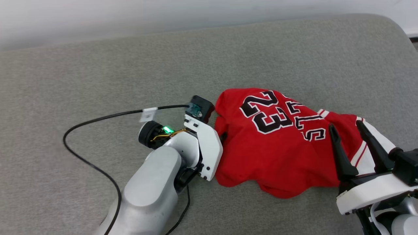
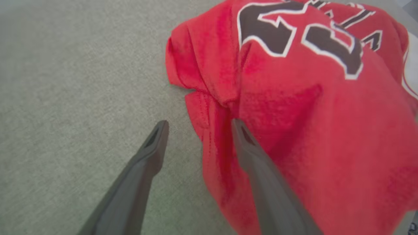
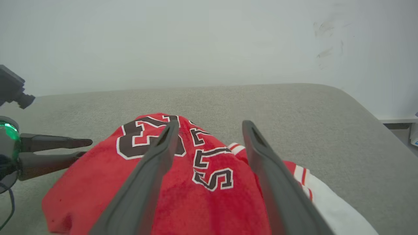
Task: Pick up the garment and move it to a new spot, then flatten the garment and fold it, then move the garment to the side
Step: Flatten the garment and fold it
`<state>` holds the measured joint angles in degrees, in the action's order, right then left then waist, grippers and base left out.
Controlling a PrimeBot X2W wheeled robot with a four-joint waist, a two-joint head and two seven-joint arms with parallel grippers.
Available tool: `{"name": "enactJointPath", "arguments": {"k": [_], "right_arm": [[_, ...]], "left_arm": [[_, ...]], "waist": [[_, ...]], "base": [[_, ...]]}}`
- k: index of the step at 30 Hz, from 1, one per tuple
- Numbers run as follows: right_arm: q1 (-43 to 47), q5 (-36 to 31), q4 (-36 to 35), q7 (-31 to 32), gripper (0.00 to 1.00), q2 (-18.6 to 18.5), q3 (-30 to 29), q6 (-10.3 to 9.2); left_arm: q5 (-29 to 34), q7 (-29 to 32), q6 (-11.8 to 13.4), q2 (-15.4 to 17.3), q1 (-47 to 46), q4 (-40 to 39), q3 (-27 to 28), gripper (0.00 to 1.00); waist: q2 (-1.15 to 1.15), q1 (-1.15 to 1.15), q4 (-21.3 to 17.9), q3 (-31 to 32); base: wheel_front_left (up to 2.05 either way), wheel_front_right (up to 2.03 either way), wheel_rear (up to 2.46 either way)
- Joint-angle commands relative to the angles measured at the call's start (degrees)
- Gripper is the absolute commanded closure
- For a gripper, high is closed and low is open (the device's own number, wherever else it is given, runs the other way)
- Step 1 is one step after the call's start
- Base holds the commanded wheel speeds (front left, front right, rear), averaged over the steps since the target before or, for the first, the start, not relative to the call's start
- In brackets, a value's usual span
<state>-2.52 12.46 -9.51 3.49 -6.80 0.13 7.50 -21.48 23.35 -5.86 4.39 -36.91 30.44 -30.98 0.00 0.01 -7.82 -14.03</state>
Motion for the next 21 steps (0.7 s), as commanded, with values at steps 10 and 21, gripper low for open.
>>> {"name": "enactJointPath", "arguments": {"k": [10,21], "right_arm": [[-1.67,2.50,3.31,-0.87,0.00,0.40,0.60,-0.02],[-0.97,1.12,5.25,-1.48,0.00,-0.74,-0.35,-0.02]], "left_arm": [[-3.02,16.03,-1.65,0.12,-2.00,7.53,-7.71,0.17],[-1.39,5.69,0.35,2.45,-4.52,2.84,-6.88,1.00]], "waist": [[0.00,-0.01,-2.79,-2.97],[0.00,-0.01,-0.29,-0.08]], "base": [[0.00,0.00,0.00],[0.00,0.00,0.00]]}}
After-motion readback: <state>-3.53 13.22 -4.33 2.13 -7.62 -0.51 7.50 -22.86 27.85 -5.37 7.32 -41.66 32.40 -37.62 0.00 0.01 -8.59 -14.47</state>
